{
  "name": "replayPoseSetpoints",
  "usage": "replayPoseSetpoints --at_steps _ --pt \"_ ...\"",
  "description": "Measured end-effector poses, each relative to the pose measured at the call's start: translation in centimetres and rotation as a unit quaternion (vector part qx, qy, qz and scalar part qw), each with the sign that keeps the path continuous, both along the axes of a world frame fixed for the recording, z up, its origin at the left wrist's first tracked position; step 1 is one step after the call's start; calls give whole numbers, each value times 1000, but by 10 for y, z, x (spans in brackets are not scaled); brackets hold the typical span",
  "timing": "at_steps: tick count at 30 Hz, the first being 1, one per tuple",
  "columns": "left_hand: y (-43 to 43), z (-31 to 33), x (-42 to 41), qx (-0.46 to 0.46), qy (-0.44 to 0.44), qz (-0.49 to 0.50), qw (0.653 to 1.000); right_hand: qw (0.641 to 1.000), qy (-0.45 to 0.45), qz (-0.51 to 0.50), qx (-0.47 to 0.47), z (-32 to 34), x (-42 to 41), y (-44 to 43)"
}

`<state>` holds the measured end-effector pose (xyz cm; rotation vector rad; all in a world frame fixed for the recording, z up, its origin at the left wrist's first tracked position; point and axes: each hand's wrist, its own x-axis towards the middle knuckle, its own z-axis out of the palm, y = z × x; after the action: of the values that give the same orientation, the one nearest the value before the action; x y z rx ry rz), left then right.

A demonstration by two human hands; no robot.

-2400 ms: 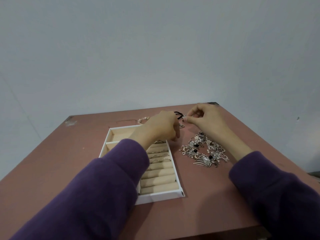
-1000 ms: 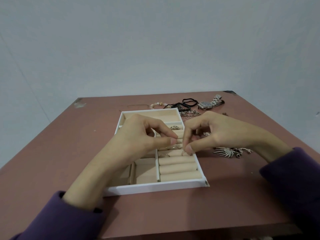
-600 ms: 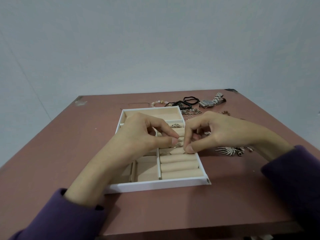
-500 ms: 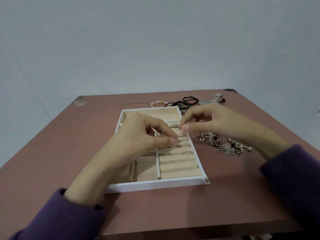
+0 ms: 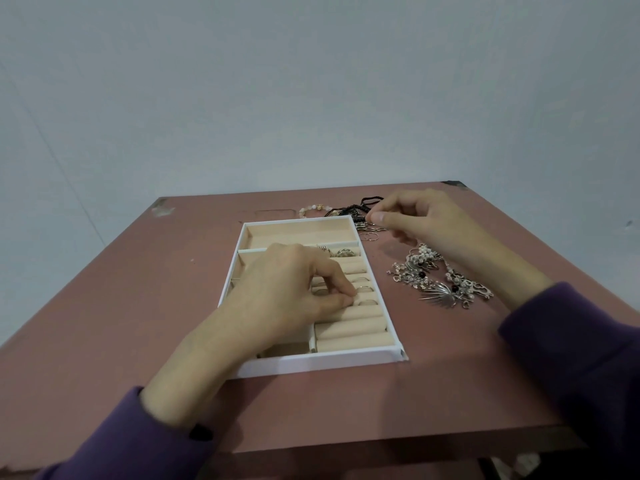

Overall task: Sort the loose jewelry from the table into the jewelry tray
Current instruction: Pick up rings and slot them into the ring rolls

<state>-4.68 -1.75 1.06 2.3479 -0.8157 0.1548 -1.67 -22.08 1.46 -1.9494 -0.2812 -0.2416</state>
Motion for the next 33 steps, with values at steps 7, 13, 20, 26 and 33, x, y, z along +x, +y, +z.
replayPoseSetpoints --at_steps 7,13,20,26,33 --pt "5 12 -1 78 9 -41 996 1000 2 -5 6 1 0 0" --pt "3 14 2 77 -5 -38 996 1000 -7 -8 18 1 -1 0" --pt "0 11 6 103 -24 -47 993 1000 -9 -3 21 1 0 -1" --pt "3 17 7 59 23 -39 997 999 -12 -29 19 0 3 -5" --pt "-13 40 30 10 22 5 1000 989 -42 -142 -6 -6 17 -21"
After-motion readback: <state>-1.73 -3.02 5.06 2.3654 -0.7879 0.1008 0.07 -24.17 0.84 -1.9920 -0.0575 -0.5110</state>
